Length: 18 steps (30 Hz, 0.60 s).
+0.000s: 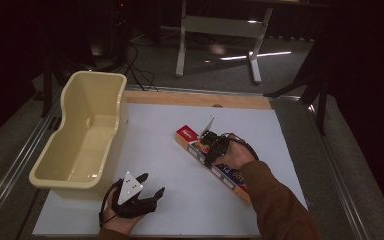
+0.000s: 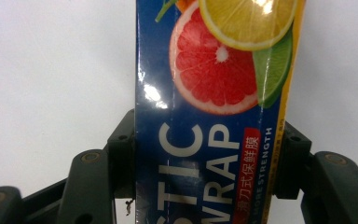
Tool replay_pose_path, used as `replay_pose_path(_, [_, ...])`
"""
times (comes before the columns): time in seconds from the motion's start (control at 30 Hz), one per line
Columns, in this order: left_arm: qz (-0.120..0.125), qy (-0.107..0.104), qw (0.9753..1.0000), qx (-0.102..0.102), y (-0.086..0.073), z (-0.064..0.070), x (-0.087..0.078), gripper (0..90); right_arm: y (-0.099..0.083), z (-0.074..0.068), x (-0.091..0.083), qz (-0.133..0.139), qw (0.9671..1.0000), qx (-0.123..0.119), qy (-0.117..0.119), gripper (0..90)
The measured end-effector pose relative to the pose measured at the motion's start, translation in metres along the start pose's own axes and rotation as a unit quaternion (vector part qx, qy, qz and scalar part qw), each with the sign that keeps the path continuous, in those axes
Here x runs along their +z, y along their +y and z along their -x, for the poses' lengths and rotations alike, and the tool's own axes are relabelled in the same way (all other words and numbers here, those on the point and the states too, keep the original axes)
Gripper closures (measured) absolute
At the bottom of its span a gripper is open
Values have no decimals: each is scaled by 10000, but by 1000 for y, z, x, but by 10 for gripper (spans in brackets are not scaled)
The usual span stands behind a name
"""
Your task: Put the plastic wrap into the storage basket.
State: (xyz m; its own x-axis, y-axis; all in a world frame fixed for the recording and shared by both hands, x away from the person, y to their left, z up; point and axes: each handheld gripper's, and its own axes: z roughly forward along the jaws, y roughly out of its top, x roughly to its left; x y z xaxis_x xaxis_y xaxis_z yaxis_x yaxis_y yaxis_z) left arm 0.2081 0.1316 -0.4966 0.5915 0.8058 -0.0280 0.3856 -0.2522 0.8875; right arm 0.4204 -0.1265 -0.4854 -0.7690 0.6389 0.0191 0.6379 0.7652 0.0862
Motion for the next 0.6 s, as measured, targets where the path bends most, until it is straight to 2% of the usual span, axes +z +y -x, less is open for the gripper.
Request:
replay_pose_path(0.2, [-8,1,10000,0,0,0,0,298,-1,3,-1,21,9998,167,125,410])
replay_pose_path(0.23, [-7,1,10000,-1,0,0,0,298,-1,4,-3,40,9993,308,231,411])
replay_pose_path(0.33, [-11,2,10000,2,0,0,1,298,-1,5,-7,133,9980,476,397,410])
replay_pose_path(0.6, [-15,-8,10000,-2,0,1,1,298,3,4,-16,352,9951,652,658,411])
